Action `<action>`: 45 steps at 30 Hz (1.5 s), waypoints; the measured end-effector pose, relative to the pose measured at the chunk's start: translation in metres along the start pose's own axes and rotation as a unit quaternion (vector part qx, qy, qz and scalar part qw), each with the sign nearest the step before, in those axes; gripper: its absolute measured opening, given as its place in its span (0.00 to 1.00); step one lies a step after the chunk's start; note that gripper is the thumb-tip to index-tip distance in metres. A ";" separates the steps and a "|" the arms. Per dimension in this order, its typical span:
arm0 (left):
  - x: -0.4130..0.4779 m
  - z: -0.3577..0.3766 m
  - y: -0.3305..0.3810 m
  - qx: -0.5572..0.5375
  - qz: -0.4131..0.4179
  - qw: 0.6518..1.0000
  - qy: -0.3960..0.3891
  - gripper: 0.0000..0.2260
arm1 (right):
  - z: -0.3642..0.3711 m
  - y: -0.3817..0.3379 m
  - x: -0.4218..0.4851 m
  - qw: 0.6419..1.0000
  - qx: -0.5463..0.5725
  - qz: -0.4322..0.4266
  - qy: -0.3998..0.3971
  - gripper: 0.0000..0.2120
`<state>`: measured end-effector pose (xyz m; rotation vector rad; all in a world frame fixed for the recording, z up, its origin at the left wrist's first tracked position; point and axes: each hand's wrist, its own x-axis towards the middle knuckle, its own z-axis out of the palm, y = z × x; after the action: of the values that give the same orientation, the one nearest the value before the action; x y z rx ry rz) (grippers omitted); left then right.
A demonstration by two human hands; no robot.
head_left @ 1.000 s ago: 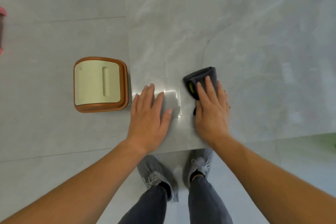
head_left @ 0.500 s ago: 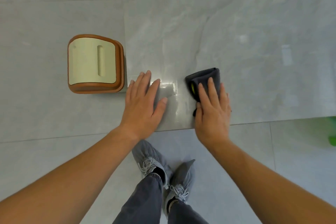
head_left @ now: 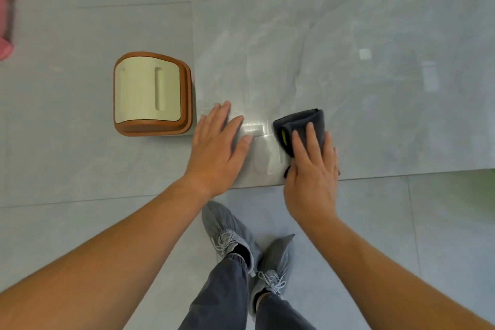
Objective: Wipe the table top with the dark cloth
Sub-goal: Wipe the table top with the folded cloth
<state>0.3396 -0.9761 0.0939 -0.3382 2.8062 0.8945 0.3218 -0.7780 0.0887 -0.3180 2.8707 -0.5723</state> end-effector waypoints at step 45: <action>0.247 -0.091 -0.027 0.112 -0.055 0.992 0.028 0.28 | -0.001 -0.157 0.502 0.970 -0.062 -0.230 -0.043 0.25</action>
<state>0.1007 -1.0904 0.0944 -0.4845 2.8678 0.5476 -0.1323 -1.0428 0.0764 -1.0175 2.7545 -0.4335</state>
